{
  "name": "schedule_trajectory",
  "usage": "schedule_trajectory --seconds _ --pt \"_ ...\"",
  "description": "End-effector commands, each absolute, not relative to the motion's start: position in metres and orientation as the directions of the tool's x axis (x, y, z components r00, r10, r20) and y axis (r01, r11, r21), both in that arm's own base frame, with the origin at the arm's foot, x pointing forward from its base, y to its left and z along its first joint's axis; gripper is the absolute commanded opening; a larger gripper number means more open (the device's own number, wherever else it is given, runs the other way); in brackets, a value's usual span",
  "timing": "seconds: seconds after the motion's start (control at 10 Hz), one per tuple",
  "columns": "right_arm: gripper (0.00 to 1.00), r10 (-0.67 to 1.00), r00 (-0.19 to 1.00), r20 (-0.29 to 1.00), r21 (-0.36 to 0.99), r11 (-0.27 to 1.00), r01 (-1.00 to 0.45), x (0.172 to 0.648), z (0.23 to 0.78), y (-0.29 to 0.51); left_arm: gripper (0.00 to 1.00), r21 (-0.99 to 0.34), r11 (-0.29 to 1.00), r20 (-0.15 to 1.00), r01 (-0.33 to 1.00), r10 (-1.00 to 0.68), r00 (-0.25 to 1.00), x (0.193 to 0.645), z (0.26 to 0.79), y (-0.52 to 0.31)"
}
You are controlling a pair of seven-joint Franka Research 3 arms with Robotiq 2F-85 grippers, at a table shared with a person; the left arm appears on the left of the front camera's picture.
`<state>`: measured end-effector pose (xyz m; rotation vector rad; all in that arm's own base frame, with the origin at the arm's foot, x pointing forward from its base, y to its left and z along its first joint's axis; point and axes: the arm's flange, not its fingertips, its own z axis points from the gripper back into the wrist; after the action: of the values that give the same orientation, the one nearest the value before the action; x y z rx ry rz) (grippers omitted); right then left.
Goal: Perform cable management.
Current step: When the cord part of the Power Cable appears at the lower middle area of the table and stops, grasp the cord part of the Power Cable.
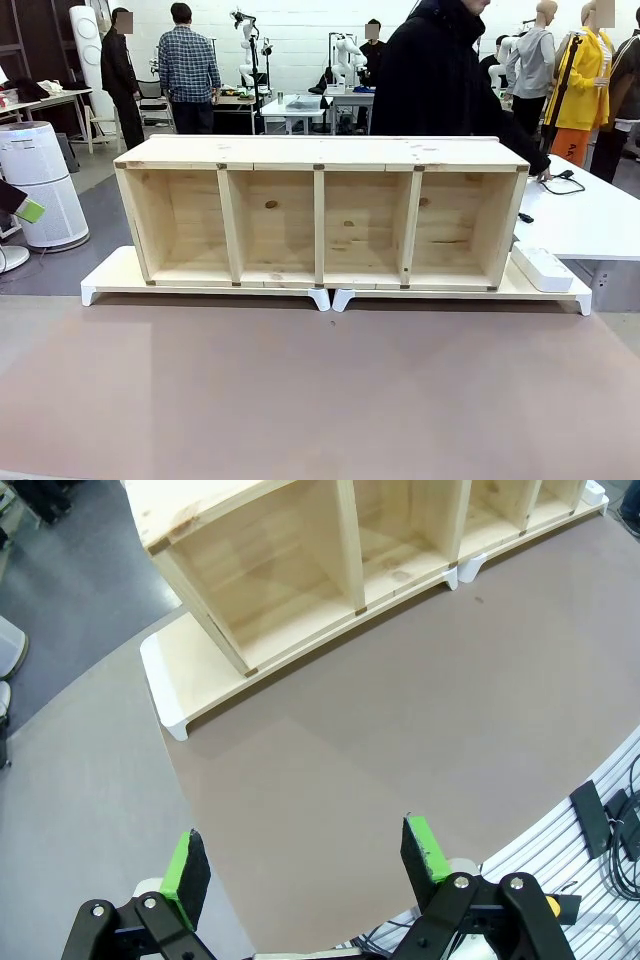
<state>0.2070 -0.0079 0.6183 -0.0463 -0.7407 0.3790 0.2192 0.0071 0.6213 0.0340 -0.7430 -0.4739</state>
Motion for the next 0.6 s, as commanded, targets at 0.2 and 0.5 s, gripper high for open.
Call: schedule_trajectory --seconds 0.2,0.5 --pt "1.0 0.35 0.673 0.652 -0.174 0.933 -0.316 0.2107 0.618 -0.0081 1.0 0.198 0.894 0.65 0.401 -0.427 0.629 0.2231 0.6217 0.0068" --pt "1.0 0.35 0.673 0.652 -0.174 0.933 -0.316 0.2107 0.618 -0.0081 1.0 0.198 0.894 0.65 0.401 -0.427 0.629 0.2231 0.6217 0.0068"
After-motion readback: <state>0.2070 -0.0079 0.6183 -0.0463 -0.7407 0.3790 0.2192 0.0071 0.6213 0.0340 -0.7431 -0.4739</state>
